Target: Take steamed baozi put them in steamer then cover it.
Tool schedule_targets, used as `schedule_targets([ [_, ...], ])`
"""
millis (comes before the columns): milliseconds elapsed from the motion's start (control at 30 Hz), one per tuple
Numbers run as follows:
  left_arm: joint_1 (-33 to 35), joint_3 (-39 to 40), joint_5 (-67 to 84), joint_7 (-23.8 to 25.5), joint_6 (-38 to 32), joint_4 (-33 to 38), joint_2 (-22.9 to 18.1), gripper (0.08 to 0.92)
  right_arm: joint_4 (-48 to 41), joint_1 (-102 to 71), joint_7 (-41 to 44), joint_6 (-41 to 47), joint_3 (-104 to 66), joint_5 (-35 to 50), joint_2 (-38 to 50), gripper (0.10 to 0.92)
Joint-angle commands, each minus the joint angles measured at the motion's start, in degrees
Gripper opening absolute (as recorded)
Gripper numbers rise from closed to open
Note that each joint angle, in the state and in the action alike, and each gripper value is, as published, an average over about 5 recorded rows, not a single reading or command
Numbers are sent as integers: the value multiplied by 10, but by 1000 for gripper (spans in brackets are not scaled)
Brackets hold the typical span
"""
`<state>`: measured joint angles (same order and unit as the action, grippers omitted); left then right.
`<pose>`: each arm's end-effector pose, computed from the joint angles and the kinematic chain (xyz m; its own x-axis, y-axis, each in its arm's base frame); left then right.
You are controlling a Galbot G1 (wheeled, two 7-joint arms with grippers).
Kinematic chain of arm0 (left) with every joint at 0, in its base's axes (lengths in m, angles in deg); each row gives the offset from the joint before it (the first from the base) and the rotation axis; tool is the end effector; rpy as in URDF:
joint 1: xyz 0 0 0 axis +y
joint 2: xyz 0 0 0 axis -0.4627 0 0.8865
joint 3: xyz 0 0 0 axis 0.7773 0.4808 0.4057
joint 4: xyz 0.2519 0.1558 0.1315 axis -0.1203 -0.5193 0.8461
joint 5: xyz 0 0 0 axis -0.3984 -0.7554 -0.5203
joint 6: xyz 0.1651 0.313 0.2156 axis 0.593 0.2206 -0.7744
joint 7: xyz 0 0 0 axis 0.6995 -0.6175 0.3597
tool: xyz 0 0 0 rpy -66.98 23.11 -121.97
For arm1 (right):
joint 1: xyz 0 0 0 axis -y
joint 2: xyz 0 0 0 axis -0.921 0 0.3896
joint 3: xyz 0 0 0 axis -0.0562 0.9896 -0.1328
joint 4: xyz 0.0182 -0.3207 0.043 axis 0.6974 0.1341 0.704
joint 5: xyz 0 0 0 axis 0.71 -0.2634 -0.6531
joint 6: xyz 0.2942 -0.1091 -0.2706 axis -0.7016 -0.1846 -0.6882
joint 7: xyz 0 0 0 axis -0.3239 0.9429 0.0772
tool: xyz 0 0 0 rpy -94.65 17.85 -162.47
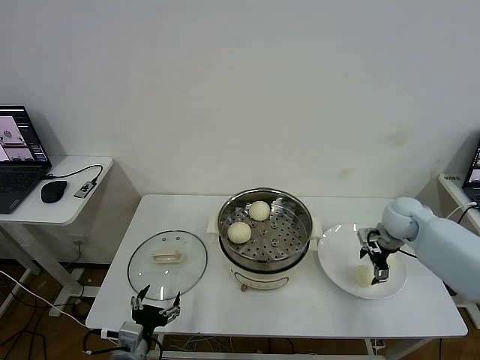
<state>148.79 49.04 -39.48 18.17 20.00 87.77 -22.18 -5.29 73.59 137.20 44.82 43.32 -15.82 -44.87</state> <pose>0.2456 0.0465 -0.3130 -0.8915 0.0467 0.4505 0.1444 0.9721 0.1849 0.5355 -0.1479 -0.2224 -0.0613 0.0440 0.9971 -0.9961 -0.0656 -0.0584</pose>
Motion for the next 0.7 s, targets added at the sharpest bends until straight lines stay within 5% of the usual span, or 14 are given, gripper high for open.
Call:
schedule_targets([
  [33,-1,0,0,0,0,-2,0,823,-14,-15,-9,-2,-10,-10,-8,823],
  [700,-3,1,-2,-1,-1,-9,-1,823,-41,-28,-26,-7,-21,-15,-24,809],
])
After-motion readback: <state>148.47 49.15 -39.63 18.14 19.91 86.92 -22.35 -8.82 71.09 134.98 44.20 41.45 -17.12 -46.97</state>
